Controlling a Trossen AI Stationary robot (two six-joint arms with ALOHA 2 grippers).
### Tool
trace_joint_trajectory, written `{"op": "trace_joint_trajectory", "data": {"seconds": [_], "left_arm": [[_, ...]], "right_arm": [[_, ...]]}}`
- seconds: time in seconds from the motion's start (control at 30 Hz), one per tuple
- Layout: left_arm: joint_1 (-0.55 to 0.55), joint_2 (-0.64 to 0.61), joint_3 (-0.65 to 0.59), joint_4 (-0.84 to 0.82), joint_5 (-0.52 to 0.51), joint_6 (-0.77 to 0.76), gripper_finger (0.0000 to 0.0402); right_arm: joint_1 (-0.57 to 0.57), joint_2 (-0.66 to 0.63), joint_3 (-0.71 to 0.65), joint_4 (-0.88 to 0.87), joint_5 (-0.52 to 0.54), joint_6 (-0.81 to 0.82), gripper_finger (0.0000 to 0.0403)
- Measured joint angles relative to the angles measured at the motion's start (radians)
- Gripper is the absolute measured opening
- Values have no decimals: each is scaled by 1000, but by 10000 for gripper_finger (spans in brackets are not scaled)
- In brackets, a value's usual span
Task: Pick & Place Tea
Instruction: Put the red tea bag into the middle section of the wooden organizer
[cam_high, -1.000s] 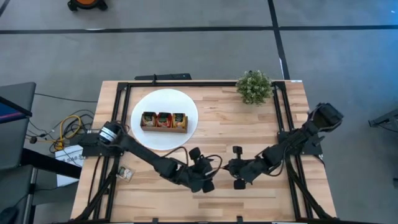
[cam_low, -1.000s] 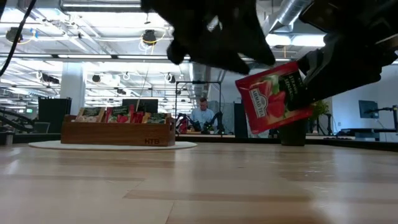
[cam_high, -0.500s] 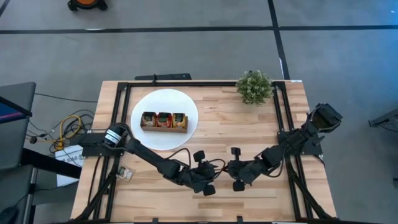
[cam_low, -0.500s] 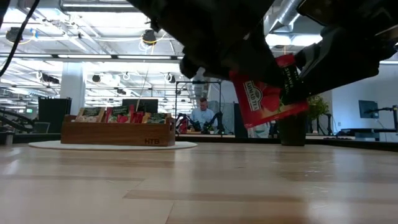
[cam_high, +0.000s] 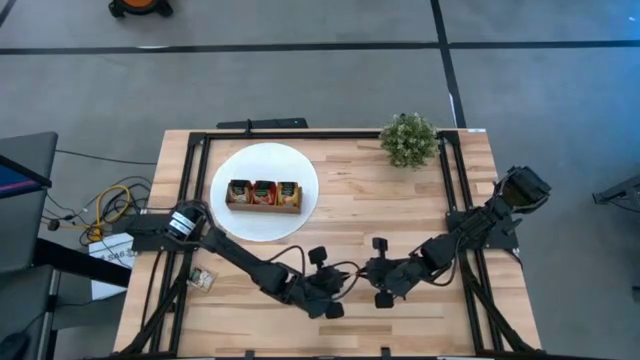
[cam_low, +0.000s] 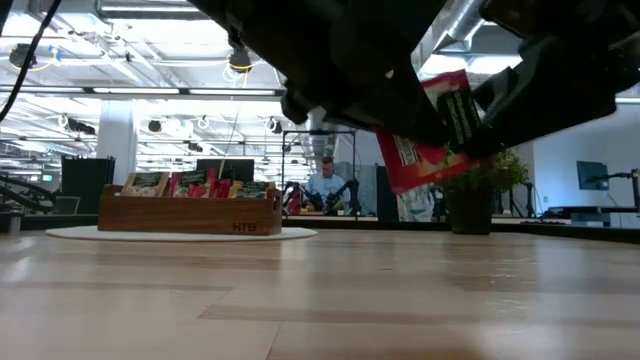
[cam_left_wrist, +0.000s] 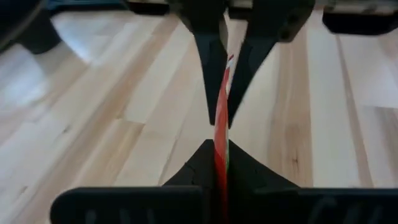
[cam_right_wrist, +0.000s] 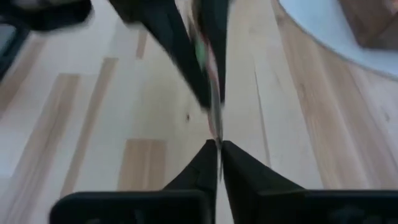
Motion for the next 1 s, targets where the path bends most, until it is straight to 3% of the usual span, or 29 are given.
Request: {"op": "trace_joint_trajectory", "data": {"seconds": [0.2, 0.3, 0.47, 0.6, 0.87, 1.0], "left_arm": [[-48, -1, 0, -66, -121, -73, 2], [-66, -1, -13, -84, -96, -82, 2], [-82, -19, -136, 8, -178, -135, 1], [-83, -72, -268, 299, -166, -80, 1], [-84, -118, -504, 1053, -48, 172, 1], [-84, -117, -540, 1203, 9, 207, 1]], "right_arm": [[4, -36, -42, -76, 31, 88, 102], [-1, -37, -95, -25, 56, 92, 154], [-2, -37, -187, 79, 81, 92, 217], [12, -37, -245, 213, 83, 71, 231], [35, 29, -367, 746, 82, -128, 211], [36, 115, -373, 1049, 82, -210, 195]]}}
